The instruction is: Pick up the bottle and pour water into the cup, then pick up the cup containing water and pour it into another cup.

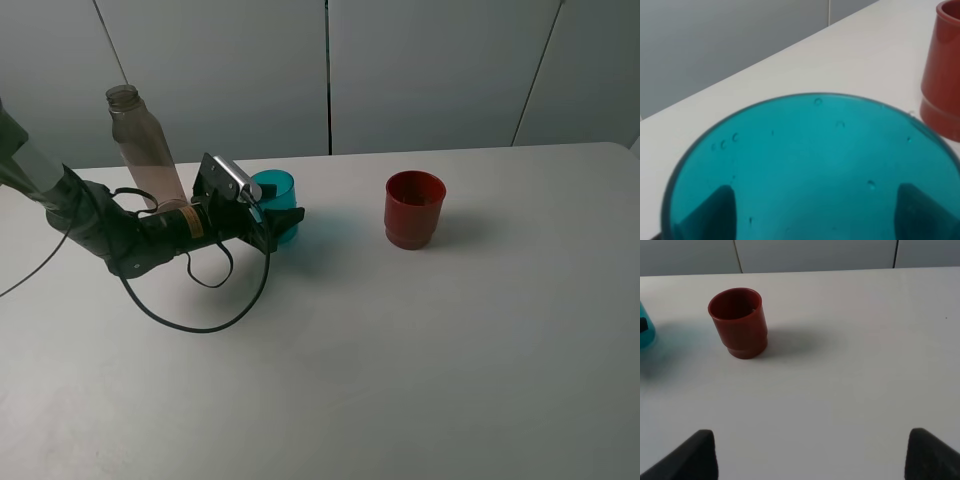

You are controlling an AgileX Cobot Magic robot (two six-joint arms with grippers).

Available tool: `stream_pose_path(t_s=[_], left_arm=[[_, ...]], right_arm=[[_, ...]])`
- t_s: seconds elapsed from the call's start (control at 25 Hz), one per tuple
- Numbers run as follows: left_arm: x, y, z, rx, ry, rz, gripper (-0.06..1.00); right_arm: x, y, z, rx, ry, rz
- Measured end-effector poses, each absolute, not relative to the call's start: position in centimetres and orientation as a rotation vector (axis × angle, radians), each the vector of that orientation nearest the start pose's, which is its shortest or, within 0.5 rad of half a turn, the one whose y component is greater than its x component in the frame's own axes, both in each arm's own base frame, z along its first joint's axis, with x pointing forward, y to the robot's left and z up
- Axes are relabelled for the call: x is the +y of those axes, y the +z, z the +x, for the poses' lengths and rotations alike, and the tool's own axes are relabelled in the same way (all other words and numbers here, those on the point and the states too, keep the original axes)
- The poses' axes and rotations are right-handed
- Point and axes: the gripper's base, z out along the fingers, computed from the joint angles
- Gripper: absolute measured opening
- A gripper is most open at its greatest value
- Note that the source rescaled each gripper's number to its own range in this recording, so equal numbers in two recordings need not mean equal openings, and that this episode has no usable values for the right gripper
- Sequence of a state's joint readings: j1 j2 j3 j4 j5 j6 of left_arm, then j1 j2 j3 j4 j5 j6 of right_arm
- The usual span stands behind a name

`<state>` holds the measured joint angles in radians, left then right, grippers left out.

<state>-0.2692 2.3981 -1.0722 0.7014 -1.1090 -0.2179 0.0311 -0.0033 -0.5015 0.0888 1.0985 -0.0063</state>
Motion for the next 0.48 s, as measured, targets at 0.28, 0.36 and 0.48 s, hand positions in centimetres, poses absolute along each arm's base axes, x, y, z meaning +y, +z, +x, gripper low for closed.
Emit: stream_pose_path(t_s=[0.28, 0.36, 0.48], left_arm=[[-16.0, 7.2, 38.6, 1.587, -0.602, 0.810, 0.97], [-16.0, 9.2, 38.8, 1.569, -0.579, 0.811, 0.97], [-15.8, 12.6, 39.0, 1.613, -0.581, 0.748, 0.97]], right_arm=[[0.7, 27.5, -0.8, 2.076, 0.126, -0.039], [0.7, 27.5, -0.8, 2.076, 0.126, -0.039], [0.7, 27.5, -0.8, 2.076, 0.126, -0.039]])
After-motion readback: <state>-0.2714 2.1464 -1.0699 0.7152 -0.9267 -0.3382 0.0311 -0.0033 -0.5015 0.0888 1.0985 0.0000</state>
